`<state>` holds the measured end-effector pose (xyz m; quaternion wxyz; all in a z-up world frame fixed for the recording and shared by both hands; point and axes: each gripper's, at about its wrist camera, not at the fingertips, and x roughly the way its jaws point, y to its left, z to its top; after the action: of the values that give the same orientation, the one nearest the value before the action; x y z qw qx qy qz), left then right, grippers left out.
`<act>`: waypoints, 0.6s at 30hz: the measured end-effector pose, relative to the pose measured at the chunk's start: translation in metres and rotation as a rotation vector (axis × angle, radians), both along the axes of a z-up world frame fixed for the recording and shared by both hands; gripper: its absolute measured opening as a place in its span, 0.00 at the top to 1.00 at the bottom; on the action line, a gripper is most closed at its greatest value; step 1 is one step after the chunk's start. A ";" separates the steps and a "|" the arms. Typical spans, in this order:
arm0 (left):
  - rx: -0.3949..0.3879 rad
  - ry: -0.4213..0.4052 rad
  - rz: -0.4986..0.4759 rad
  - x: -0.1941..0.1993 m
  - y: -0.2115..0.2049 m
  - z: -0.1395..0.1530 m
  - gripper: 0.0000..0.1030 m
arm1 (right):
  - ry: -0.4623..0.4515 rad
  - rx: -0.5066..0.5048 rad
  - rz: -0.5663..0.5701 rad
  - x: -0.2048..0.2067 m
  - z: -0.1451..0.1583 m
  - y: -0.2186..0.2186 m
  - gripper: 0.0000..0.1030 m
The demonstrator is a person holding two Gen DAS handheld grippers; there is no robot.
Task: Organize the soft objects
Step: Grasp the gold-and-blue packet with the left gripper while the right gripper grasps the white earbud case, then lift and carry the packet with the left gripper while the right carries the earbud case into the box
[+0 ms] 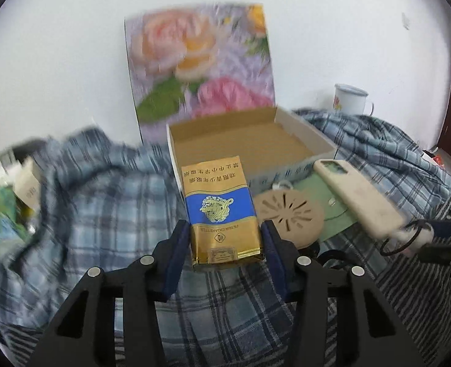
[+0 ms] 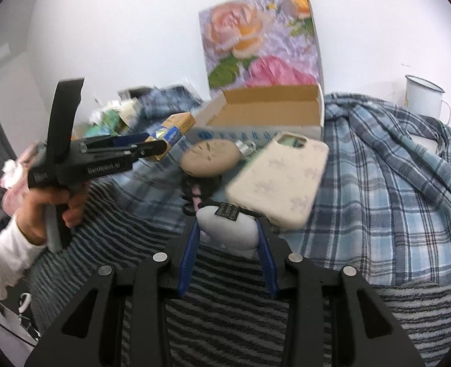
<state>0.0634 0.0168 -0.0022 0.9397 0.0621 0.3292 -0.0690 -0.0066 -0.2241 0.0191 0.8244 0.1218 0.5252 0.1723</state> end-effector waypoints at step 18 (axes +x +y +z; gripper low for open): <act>-0.042 -0.225 -0.036 -0.052 -0.013 0.098 0.51 | -0.295 -0.045 0.024 0.005 0.103 0.006 0.65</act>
<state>0.0112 0.0034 0.0956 0.9704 0.0557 0.2191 -0.0853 -0.0016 -0.2185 0.1216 0.8931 0.0703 0.4035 0.1862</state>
